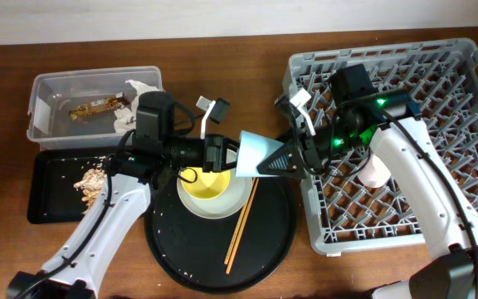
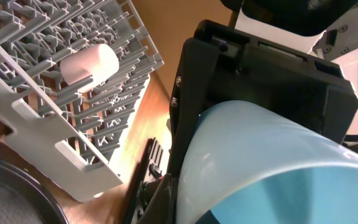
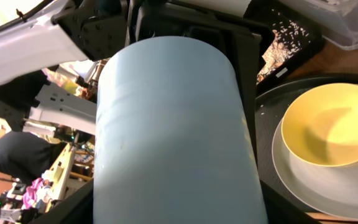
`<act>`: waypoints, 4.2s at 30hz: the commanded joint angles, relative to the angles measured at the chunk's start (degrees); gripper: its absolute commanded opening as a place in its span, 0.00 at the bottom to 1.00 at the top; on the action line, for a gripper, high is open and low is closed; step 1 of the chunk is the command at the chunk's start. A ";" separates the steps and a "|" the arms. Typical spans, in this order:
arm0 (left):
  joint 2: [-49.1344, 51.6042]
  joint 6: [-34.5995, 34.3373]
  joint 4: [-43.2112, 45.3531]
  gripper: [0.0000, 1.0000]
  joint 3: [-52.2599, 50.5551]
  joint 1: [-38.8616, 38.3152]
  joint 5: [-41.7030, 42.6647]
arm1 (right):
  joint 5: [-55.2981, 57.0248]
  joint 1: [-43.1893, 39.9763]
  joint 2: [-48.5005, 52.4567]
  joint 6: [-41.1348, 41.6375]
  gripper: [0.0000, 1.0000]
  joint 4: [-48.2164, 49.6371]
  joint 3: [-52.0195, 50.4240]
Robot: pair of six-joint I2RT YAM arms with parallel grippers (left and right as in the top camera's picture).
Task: Sort waste into correct bins and load items into the dishwasher rack
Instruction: 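Pass the blue cup from the left gripper to the right gripper, then place the blue cup upside down in the rack with the right gripper, then move the right gripper to the wooden chopsticks and grasp them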
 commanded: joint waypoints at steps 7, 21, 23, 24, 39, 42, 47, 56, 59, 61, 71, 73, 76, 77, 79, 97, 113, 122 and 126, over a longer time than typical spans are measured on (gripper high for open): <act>-0.15 14.10 -21.03 0.33 0.48 0.02 -27.98 | 20.33 -6.97 -0.20 4.04 0.52 -2.58 0.44; -9.75 18.18 -40.37 0.32 0.48 8.57 -55.58 | 67.12 -30.23 -0.24 33.59 0.51 -20.37 19.78; -9.75 18.16 -40.37 0.32 0.48 8.57 -55.58 | 67.14 -30.25 -0.22 33.62 0.51 -18.43 19.76; -9.75 18.16 -40.52 0.32 0.48 8.57 -55.58 | 67.17 -30.25 -0.17 33.64 0.52 -17.51 19.76; -9.75 18.16 -42.10 0.32 0.48 8.57 -56.39 | 74.66 -33.75 -0.17 36.98 0.52 -19.80 5.05; -9.75 18.18 -42.93 0.32 0.48 8.57 -56.41 | 76.41 -33.75 -0.17 37.03 0.52 -17.38 0.92; -9.75 18.18 -43.15 0.32 0.48 8.57 -56.41 | 78.34 -33.75 -0.17 38.14 0.52 -13.35 -5.05; -9.73 18.18 -44.44 0.32 0.48 8.57 -56.41 | 78.27 -33.73 -0.17 38.75 0.52 -8.55 -7.28; -9.75 18.18 -44.41 0.32 0.48 8.57 -56.41 | 76.96 -33.73 -0.17 38.71 0.52 -6.38 -7.65; -9.75 18.18 -44.41 0.32 0.48 8.57 -56.41 | 76.43 -33.68 -0.17 38.71 0.52 -6.45 -7.19; -9.75 18.18 -45.18 0.32 0.48 8.57 -56.41 | 75.71 -33.68 -0.17 38.05 0.52 -7.30 -2.14; -9.73 18.18 -45.44 0.32 0.48 8.57 -56.41 | 75.69 -33.68 -0.17 38.05 0.52 -6.23 -3.85; -9.73 18.18 -45.48 0.32 0.48 8.57 -56.41 | 75.67 -33.68 -0.17 38.07 0.52 -5.16 -5.51; -9.75 18.18 -45.46 0.32 0.48 8.57 -56.43 | 75.65 -33.68 -0.17 38.07 0.53 -5.18 -5.51; -9.75 18.18 -45.46 0.32 0.48 8.57 -56.43 | 75.60 -33.62 -0.17 38.07 0.70 -5.33 -5.68; -9.73 18.16 -51.54 0.54 0.48 8.57 -71.69 | 58.55 -30.62 -4.70 29.53 0.80 -8.39 1.33; -9.73 13.57 -56.17 0.80 0.48 22.08 -76.98 | 60.52 26.56 3.82 59.30 0.82 4.39 -6.99; -9.73 13.57 -56.24 0.80 0.48 22.08 -76.94 | 68.06 36.52 5.95 71.34 0.81 27.69 -25.97; -9.73 13.57 -56.24 0.80 0.48 22.08 -76.96 | 70.12 36.76 8.98 71.52 0.78 28.22 -25.97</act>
